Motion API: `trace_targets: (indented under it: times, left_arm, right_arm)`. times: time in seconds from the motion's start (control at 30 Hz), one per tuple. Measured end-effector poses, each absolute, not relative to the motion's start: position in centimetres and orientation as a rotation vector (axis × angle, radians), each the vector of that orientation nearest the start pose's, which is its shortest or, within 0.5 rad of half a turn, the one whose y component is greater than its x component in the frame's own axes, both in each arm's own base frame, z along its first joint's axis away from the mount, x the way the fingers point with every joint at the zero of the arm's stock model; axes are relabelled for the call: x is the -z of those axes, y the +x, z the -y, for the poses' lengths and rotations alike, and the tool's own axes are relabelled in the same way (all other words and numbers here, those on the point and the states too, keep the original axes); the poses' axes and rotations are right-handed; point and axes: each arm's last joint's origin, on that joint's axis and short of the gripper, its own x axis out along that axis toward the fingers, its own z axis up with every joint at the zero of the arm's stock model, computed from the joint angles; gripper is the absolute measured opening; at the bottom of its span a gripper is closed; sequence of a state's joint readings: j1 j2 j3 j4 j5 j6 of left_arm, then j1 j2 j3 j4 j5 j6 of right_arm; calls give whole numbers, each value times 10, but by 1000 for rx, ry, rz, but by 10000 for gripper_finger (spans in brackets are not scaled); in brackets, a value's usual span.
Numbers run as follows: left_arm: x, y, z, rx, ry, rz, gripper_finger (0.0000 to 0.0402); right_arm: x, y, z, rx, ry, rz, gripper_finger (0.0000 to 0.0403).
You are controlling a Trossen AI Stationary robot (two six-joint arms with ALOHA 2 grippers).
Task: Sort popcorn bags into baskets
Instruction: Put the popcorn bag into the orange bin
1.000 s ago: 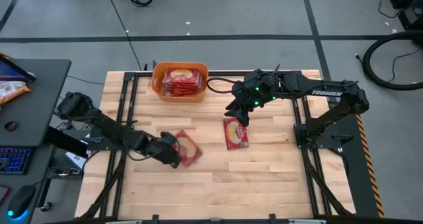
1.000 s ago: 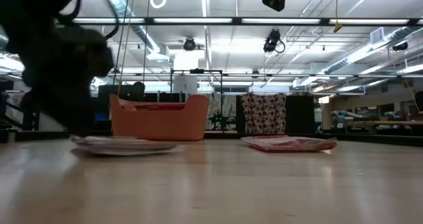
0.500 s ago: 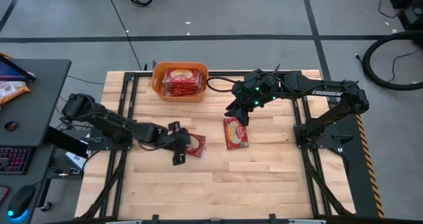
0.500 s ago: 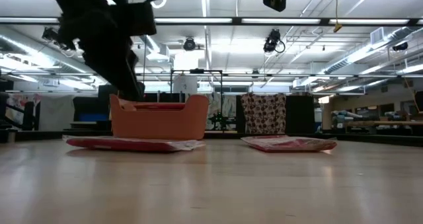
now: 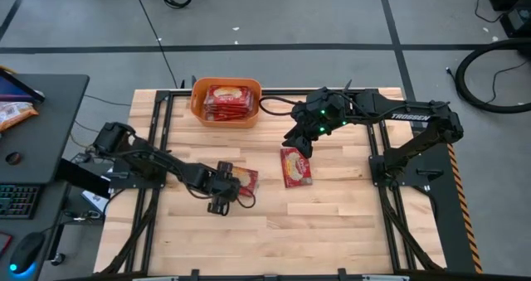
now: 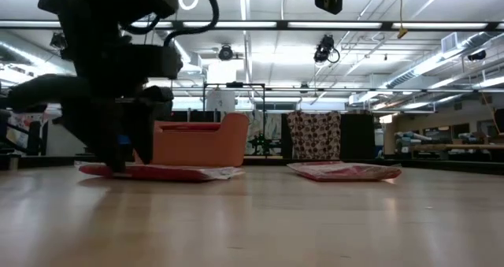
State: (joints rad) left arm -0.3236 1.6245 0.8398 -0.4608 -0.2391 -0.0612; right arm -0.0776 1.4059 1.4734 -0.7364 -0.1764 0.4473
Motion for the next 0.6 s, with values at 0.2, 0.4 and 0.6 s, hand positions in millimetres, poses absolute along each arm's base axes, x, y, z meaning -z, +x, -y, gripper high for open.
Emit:
trace_targets:
  times: [0.2, 0.4, 0.6]
  left_arm:
    - [-138, 266, 84, 20, 360, -1242, 211]
    - [-138, 264, 83, -17, 319, -1261, 134]
    - [-141, 263, 83, -83, 166, -1264, 31]
  right_arm:
    - [-381, 292, 18, 58, 520, -675, 155]
    - [-381, 292, 18, 68, 517, -674, 155]
    - [-380, 292, 18, 74, 510, -674, 155]
